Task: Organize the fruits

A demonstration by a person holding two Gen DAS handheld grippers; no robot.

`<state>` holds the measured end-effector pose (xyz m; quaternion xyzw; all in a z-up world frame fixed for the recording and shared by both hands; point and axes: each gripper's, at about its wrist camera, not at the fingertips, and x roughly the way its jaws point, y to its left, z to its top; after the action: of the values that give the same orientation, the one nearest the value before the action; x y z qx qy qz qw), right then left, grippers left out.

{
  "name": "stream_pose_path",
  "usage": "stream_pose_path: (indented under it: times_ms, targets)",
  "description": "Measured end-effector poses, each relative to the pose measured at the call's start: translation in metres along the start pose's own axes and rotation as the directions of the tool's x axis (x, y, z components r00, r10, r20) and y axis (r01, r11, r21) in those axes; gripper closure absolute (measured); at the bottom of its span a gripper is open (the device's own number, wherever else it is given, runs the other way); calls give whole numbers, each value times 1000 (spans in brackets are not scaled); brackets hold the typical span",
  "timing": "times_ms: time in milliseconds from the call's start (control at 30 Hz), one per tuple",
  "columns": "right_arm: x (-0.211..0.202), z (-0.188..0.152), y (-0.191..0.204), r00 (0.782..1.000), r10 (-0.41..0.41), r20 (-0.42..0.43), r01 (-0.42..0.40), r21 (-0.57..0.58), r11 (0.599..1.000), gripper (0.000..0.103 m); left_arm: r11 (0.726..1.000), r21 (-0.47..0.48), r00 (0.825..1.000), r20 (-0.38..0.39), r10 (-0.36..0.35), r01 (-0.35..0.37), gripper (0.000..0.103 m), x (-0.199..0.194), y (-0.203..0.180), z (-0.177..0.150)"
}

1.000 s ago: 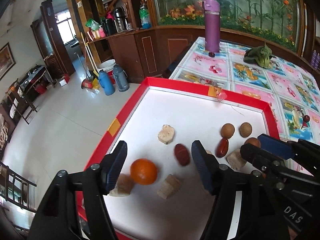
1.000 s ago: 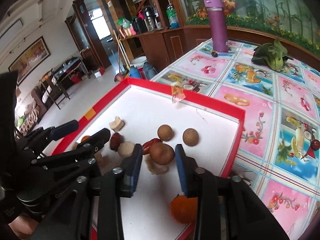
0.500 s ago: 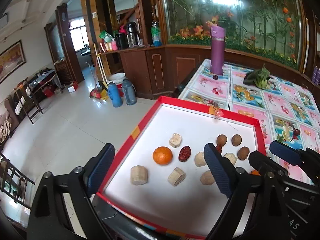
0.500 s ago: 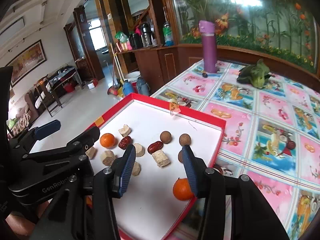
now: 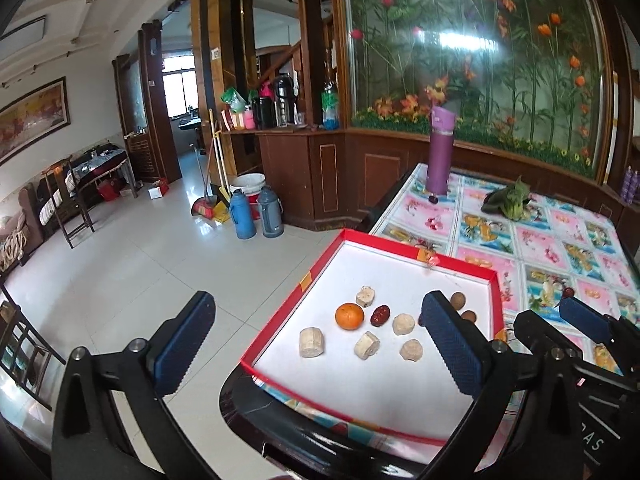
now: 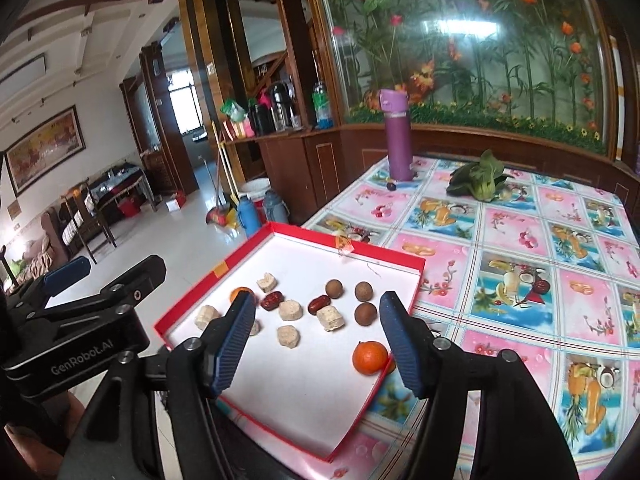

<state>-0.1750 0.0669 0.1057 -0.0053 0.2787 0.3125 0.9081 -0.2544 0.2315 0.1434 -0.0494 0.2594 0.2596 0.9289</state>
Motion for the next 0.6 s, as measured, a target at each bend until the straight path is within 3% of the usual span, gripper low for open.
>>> stream_pose_path:
  times_ms: [333,600]
  targets:
    - [-33,-4,11,997,-17,74,18,-16,1000,35,1000,14,999,49,19,-19,0,-39,0,-8]
    - [-42,-8,4,996,-37,86,37,3,999,35,1000,-8,998,59,19,-18,0,-57,3,-11]
